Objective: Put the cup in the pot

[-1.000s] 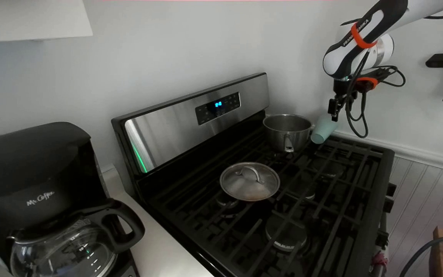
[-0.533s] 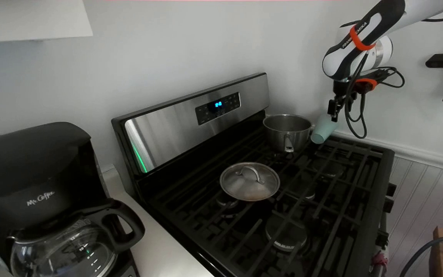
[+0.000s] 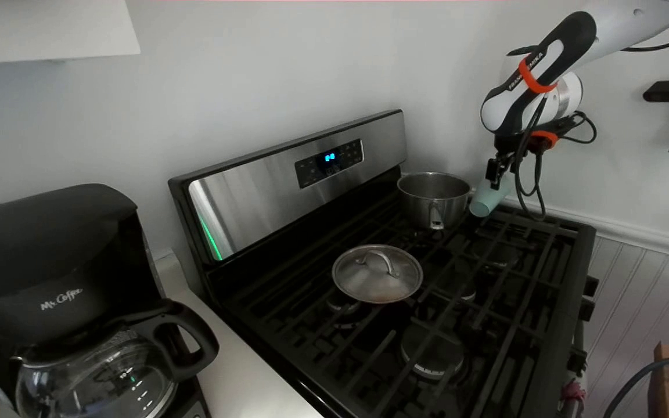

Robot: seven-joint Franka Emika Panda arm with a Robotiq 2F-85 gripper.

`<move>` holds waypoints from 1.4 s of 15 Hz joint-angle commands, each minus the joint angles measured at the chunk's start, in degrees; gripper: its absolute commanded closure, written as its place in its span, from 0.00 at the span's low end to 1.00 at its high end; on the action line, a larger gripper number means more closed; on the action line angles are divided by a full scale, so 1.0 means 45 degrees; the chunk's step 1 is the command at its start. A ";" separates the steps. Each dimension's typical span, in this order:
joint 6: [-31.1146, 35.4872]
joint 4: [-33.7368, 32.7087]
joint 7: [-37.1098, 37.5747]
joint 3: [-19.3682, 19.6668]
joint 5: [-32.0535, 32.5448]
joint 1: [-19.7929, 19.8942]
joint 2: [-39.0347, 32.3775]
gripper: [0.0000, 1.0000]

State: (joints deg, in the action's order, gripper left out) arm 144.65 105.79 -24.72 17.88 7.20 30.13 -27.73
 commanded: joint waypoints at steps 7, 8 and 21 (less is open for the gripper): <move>-0.0384 -0.0999 -0.2634 -0.2064 -0.2335 0.2028 -0.0539 0.00; -0.0508 -0.1117 -0.2828 -0.2194 -0.2498 0.2181 -0.0579 0.00; -0.2747 -0.2886 -0.3677 -0.2581 -0.3142 0.2700 -0.1622 0.00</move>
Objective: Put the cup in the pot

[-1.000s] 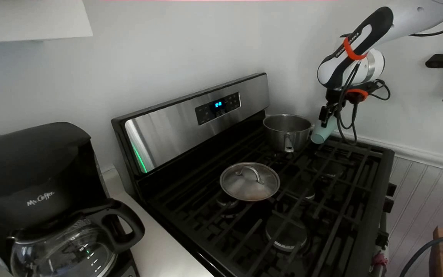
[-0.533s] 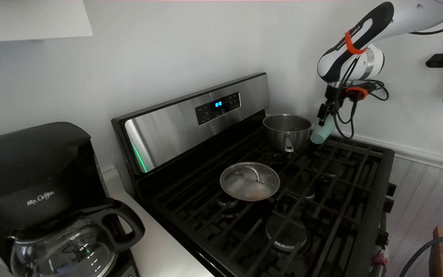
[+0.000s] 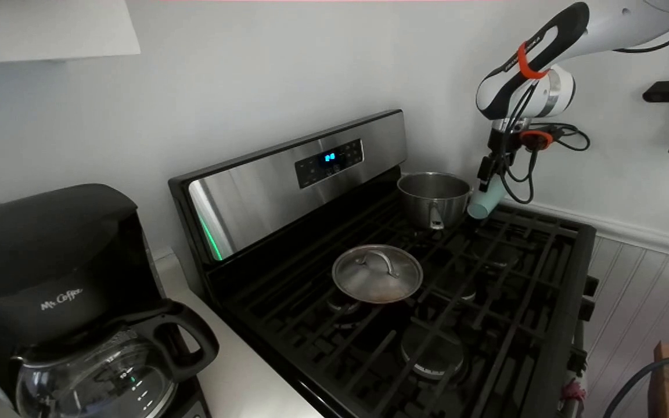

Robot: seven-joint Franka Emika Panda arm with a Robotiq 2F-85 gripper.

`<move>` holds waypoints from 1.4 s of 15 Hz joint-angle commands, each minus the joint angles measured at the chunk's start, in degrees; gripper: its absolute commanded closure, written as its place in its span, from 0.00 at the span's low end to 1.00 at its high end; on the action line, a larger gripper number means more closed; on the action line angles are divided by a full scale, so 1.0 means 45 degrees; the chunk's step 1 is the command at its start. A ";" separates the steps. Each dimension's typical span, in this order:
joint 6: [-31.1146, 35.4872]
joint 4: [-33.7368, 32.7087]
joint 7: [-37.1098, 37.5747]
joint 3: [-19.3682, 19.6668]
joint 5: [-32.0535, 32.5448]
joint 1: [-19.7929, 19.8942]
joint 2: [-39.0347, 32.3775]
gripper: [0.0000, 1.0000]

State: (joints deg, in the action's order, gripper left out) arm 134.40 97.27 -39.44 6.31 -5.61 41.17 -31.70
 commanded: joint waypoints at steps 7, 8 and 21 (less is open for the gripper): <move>-0.1969 -0.2049 -0.0744 -0.0316 -0.0863 0.0591 -0.1355 0.17; -0.2187 -0.2201 -0.0755 -0.0365 -0.0976 0.0642 -0.1418 0.27; -0.4640 -0.1836 -0.1584 -0.0347 -0.1736 0.0511 0.0031 0.99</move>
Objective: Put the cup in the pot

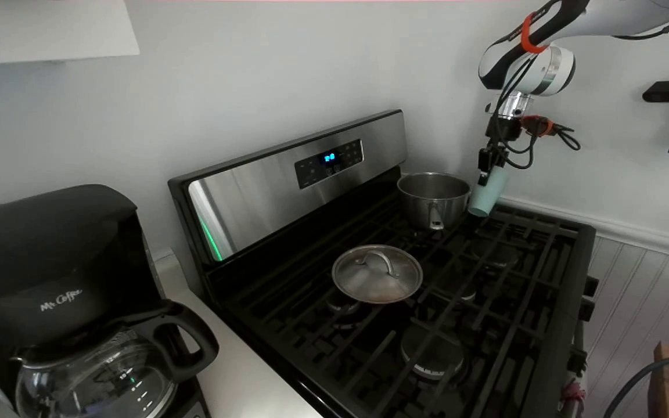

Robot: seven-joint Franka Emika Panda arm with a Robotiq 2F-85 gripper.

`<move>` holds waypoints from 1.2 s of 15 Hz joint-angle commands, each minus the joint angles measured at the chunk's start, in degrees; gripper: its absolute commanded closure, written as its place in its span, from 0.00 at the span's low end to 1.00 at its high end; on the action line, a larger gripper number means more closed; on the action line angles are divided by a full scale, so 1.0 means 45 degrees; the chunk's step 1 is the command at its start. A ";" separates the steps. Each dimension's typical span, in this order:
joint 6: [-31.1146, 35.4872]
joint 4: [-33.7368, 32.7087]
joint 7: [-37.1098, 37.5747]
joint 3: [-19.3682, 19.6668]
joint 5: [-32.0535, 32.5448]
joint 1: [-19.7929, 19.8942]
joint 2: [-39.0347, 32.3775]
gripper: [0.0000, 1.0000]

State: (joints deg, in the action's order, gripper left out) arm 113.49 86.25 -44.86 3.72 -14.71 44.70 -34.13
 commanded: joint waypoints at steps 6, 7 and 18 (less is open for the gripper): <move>0.1107 0.2488 -0.0638 0.0738 0.1833 -0.1382 0.1714 0.98; 0.1672 0.3056 -0.0564 0.0889 0.2294 -0.1699 0.2073 0.98; 0.6770 0.7683 0.0931 0.2676 0.6674 -0.4676 0.6235 0.98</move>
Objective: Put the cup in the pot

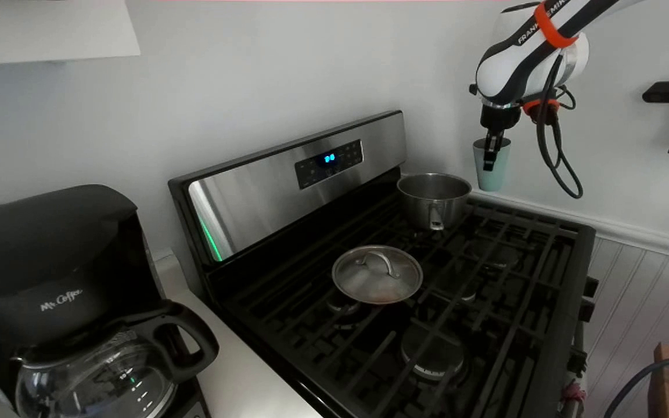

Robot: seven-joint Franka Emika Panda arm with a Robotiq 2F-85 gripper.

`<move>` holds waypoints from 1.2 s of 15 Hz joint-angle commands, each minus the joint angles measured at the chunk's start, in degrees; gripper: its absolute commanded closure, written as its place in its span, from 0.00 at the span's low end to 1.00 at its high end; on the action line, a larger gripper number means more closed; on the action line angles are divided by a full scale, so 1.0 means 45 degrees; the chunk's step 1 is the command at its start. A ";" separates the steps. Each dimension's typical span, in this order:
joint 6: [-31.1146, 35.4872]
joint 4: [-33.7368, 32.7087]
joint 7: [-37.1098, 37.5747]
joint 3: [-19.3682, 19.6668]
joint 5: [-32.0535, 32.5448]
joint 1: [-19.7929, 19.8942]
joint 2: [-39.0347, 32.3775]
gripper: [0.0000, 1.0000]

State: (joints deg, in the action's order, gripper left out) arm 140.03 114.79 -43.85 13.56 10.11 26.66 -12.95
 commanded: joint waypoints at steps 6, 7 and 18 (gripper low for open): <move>0.1140 0.1757 0.0035 0.0183 0.0834 -0.1545 0.2904 0.98; 0.0869 0.1674 -0.0347 0.0073 0.0394 -0.1747 0.2950 0.98; 0.0628 0.0446 -0.1628 -0.0302 -0.1446 -0.2196 0.0590 0.98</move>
State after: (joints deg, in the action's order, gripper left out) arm 142.24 119.81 -46.97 12.82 7.77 15.84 -6.56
